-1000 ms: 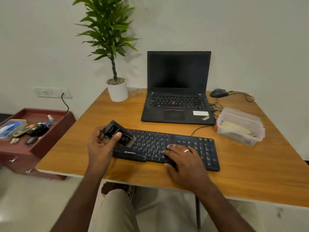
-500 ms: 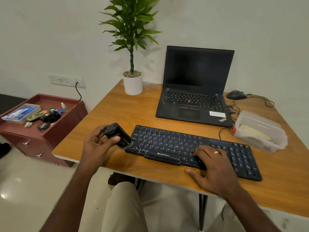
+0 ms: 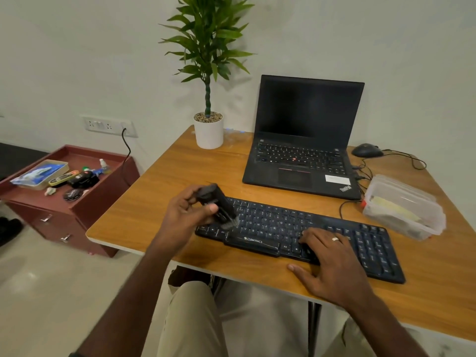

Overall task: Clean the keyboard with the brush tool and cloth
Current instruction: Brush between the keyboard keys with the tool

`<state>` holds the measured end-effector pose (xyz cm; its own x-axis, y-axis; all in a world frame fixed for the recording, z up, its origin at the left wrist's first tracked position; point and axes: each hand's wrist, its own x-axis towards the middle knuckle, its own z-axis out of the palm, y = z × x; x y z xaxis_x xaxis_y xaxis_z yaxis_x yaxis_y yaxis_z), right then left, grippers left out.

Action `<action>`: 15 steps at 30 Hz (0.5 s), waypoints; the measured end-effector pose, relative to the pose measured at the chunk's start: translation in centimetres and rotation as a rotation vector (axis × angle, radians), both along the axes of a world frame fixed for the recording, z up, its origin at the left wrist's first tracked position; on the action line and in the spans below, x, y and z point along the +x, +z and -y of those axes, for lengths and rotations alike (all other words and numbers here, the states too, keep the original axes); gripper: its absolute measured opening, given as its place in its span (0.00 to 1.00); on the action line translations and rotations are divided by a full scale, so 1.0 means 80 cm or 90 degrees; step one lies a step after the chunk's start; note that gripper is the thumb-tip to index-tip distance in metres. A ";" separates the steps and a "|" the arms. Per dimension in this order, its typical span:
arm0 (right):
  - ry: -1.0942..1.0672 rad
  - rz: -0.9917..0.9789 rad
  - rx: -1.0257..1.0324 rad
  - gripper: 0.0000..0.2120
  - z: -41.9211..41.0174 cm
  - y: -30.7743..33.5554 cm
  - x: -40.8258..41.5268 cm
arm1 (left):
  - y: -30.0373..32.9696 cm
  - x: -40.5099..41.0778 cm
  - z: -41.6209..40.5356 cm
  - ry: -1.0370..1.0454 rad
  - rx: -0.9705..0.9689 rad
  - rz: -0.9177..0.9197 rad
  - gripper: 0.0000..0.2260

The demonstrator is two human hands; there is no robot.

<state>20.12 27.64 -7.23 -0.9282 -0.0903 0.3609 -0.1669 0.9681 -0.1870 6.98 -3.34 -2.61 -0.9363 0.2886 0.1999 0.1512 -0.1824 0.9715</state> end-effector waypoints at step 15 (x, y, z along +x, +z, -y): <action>-0.002 0.002 0.004 0.27 -0.001 -0.002 -0.002 | -0.015 0.011 0.013 0.030 0.005 0.019 0.12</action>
